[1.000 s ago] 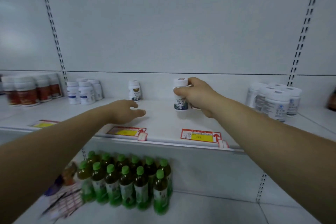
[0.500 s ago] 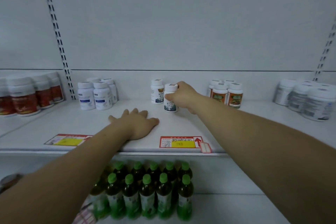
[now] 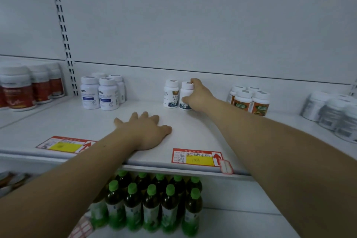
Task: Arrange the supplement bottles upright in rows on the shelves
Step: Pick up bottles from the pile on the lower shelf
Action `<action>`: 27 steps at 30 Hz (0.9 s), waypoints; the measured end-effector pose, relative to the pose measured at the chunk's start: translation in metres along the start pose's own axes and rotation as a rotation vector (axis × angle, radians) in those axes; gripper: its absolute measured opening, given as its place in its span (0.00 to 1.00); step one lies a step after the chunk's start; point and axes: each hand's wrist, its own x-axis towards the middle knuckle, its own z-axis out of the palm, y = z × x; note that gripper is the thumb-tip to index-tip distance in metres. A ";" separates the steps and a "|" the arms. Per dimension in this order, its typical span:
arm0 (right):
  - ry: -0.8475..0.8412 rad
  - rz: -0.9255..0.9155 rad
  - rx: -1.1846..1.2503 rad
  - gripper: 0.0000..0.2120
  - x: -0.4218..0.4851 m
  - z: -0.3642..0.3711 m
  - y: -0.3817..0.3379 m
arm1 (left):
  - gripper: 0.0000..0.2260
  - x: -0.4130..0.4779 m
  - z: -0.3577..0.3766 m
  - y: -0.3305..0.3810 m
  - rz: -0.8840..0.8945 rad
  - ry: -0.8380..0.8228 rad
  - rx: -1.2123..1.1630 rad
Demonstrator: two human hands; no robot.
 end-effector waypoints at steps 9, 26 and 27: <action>0.037 -0.073 -0.103 0.30 0.005 0.009 0.005 | 0.31 -0.003 0.000 -0.004 -0.002 0.045 -0.046; -0.114 -0.296 -0.305 0.33 -0.055 -0.002 -0.132 | 0.24 -0.083 -0.072 -0.100 0.025 0.178 -0.392; -0.128 -0.332 -0.294 0.33 -0.063 0.008 -0.154 | 0.24 -0.098 -0.076 -0.120 0.013 0.191 -0.372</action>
